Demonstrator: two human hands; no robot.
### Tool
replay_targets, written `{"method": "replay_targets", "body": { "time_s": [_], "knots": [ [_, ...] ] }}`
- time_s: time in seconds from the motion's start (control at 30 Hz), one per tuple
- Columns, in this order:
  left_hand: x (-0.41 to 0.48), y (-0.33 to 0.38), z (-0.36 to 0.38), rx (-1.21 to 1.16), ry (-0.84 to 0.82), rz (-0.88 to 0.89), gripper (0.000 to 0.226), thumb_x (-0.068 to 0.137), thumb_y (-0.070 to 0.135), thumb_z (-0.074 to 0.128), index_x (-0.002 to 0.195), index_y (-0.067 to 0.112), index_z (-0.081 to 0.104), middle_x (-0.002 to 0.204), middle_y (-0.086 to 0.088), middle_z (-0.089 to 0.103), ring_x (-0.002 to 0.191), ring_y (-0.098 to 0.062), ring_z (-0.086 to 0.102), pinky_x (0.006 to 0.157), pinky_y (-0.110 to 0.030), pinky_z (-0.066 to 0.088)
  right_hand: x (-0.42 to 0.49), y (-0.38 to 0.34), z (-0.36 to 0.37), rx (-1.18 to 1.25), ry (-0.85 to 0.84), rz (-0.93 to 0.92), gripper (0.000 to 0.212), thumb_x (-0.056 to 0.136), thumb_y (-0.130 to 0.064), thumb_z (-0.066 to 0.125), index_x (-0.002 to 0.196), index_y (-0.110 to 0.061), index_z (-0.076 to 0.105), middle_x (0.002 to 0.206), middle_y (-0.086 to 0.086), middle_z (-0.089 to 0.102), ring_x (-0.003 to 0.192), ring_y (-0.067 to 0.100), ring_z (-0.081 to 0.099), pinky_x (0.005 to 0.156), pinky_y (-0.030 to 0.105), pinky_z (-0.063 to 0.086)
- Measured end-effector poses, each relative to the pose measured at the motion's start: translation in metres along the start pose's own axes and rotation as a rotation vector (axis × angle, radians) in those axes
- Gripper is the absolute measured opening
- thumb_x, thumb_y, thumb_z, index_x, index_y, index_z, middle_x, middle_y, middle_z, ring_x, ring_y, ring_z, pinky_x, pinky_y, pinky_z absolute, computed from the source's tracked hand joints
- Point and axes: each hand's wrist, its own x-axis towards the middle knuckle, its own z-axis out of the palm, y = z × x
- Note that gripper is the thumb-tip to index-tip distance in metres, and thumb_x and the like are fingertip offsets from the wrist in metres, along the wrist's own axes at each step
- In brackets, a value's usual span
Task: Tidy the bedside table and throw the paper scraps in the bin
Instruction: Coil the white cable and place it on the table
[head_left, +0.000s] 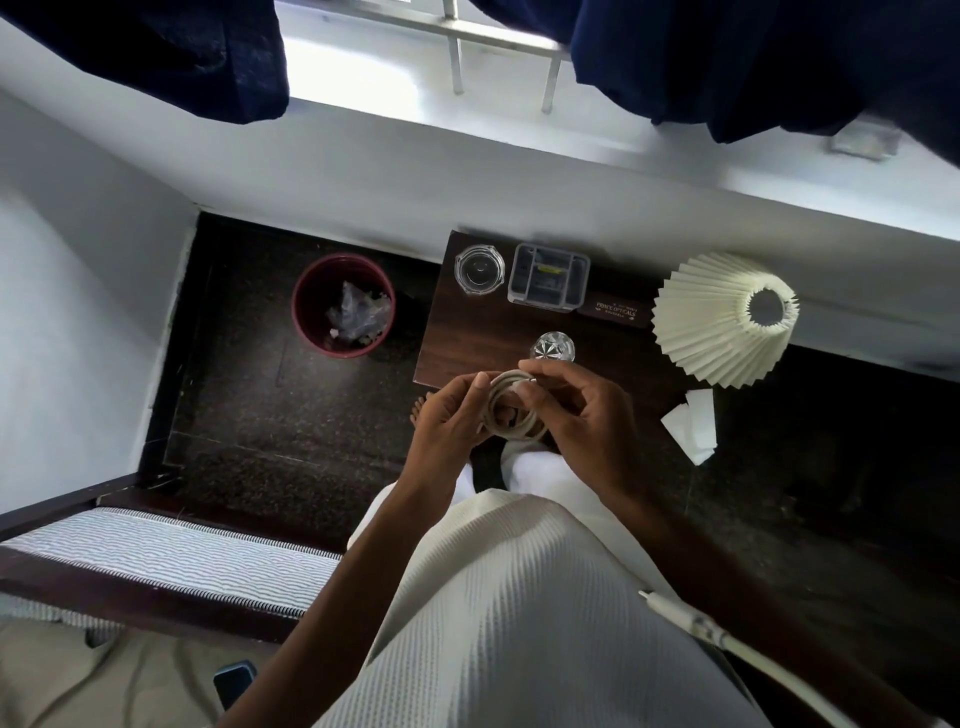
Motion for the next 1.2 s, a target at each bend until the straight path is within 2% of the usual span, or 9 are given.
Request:
{"method": "replay_targets", "body": {
  "time_s": [0.1,0.37,0.6,0.7,0.77,0.9,1.0,1.1,1.2],
  "knots": [
    [0.001,-0.005,0.0,-0.014,-0.013,-0.03,0.029,0.105,0.016,0.05,0.124,-0.001,0.064,0.111,-0.014,0.075,0.101,-0.018,0.075,0.083,-0.026,0.06,0.001,0.003,-0.005,0.017,0.054,0.066,0.028,0.091,-0.022,0.073,0.117,-0.011,0.073,0.109,-0.001,0.077,0.097,0.004,0.072,0.083,0.019,0.059],
    [0.026,-0.033,0.031,0.08,0.01,0.014,0.025,0.098,0.01,0.062,0.121,0.002,0.069,0.113,-0.015,0.076,0.103,-0.025,0.075,0.088,-0.034,0.062,0.003,0.046,-0.02,0.072,0.231,0.22,0.025,0.093,-0.027,0.071,0.116,-0.015,0.073,0.108,-0.003,0.077,0.097,0.005,0.073,0.084,0.031,0.061],
    [0.084,-0.086,0.087,-0.049,0.104,-0.159,0.012,0.093,0.014,0.07,0.106,0.015,0.071,0.101,-0.003,0.078,0.093,-0.011,0.077,0.075,-0.02,0.061,0.023,0.126,-0.029,-0.054,0.391,0.368,0.03,0.096,-0.029,0.067,0.122,-0.014,0.07,0.116,0.003,0.074,0.106,0.014,0.069,0.089,0.033,0.059],
    [0.111,-0.117,0.11,-0.056,0.17,-0.233,0.013,0.096,0.017,0.068,0.108,0.013,0.072,0.102,-0.005,0.077,0.094,-0.013,0.075,0.076,-0.021,0.061,0.04,0.161,-0.031,-0.031,0.44,0.449,0.03,0.096,-0.026,0.067,0.123,-0.014,0.07,0.116,0.004,0.073,0.102,0.011,0.067,0.082,0.022,0.055],
    [0.131,-0.137,0.125,-0.055,0.182,-0.235,0.016,0.099,0.015,0.063,0.111,0.01,0.072,0.105,-0.007,0.077,0.1,-0.018,0.074,0.087,-0.029,0.061,0.054,0.186,-0.032,-0.016,0.489,0.498,0.029,0.096,-0.026,0.067,0.123,-0.014,0.07,0.114,0.001,0.073,0.098,0.008,0.065,0.074,0.013,0.049],
    [0.176,-0.17,0.146,-0.038,0.171,-0.27,0.022,0.104,0.019,0.056,0.119,0.015,0.071,0.115,-0.003,0.074,0.11,-0.018,0.069,0.098,-0.041,0.057,0.085,0.232,-0.032,0.038,0.589,0.587,0.027,0.095,-0.025,0.069,0.121,-0.017,0.07,0.108,-0.005,0.07,0.097,0.008,0.064,0.076,0.016,0.049],
    [0.212,-0.192,0.156,-0.047,0.18,-0.295,0.019,0.104,0.022,0.054,0.113,0.025,0.071,0.113,0.001,0.073,0.107,-0.016,0.07,0.09,-0.038,0.062,0.105,0.268,-0.029,0.106,0.603,0.624,0.027,0.094,-0.024,0.07,0.121,-0.018,0.069,0.108,-0.006,0.069,0.094,0.003,0.064,0.077,0.016,0.05],
    [0.241,-0.21,0.165,0.027,0.219,-0.256,0.019,0.103,0.023,0.056,0.112,0.025,0.072,0.107,0.005,0.072,0.105,-0.014,0.069,0.092,-0.036,0.06,0.122,0.298,-0.025,0.142,0.594,0.667,0.029,0.095,-0.026,0.07,0.122,-0.018,0.068,0.111,-0.005,0.069,0.103,0.008,0.064,0.089,0.024,0.052],
    [0.263,-0.224,0.177,0.117,0.272,-0.186,0.022,0.104,0.025,0.055,0.118,0.021,0.071,0.112,0.002,0.071,0.109,-0.013,0.065,0.091,-0.019,0.052,0.141,0.321,-0.02,0.172,0.608,0.724,0.028,0.095,-0.028,0.069,0.122,-0.019,0.068,0.115,-0.003,0.071,0.109,0.013,0.066,0.098,0.034,0.054]
  ]
}}
